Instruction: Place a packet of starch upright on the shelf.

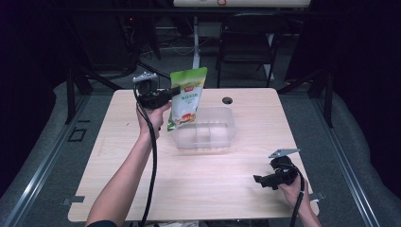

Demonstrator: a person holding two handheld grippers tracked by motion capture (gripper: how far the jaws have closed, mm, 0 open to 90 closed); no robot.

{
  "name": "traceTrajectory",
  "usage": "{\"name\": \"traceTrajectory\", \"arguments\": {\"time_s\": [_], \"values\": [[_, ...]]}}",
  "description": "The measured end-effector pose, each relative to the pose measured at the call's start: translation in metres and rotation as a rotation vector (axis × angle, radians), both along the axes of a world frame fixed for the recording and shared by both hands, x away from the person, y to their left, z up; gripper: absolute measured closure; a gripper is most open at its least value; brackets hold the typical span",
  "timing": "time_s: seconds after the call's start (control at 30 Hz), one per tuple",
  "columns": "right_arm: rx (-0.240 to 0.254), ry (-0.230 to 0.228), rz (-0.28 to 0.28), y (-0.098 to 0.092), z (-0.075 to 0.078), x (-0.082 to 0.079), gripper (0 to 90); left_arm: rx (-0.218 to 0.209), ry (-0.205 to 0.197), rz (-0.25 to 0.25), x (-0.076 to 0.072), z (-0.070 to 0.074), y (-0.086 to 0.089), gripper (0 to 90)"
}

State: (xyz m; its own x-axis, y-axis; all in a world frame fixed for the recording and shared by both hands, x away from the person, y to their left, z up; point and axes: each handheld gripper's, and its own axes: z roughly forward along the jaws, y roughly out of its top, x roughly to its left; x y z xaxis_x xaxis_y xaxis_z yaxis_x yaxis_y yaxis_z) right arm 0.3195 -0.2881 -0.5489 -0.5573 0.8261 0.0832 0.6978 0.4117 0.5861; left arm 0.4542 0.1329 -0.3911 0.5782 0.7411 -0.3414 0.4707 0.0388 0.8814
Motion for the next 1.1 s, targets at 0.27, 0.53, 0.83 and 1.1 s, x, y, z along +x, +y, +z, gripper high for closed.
{"name": "traceTrajectory", "arguments": {"time_s": [0.27,0.53,0.83,1.1], "values": [[0.028,-0.005,-0.004,0.001,-0.002,0.000,2.9,-0.003,0.007,0.026,0.003,-0.011,-0.009,90.0],[0.030,-0.008,-0.005,0.002,-0.002,0.000,2.9,-0.010,0.005,0.049,0.004,-0.020,-0.011,90.0],[0.037,-0.006,-0.005,0.002,-0.002,0.000,2.9,-0.036,0.013,0.067,0.006,-0.036,-0.014,90.0],[0.040,0.000,-0.005,0.001,-0.002,0.000,2.9,-0.022,0.042,0.069,0.006,-0.055,-0.010,89.8]]}}
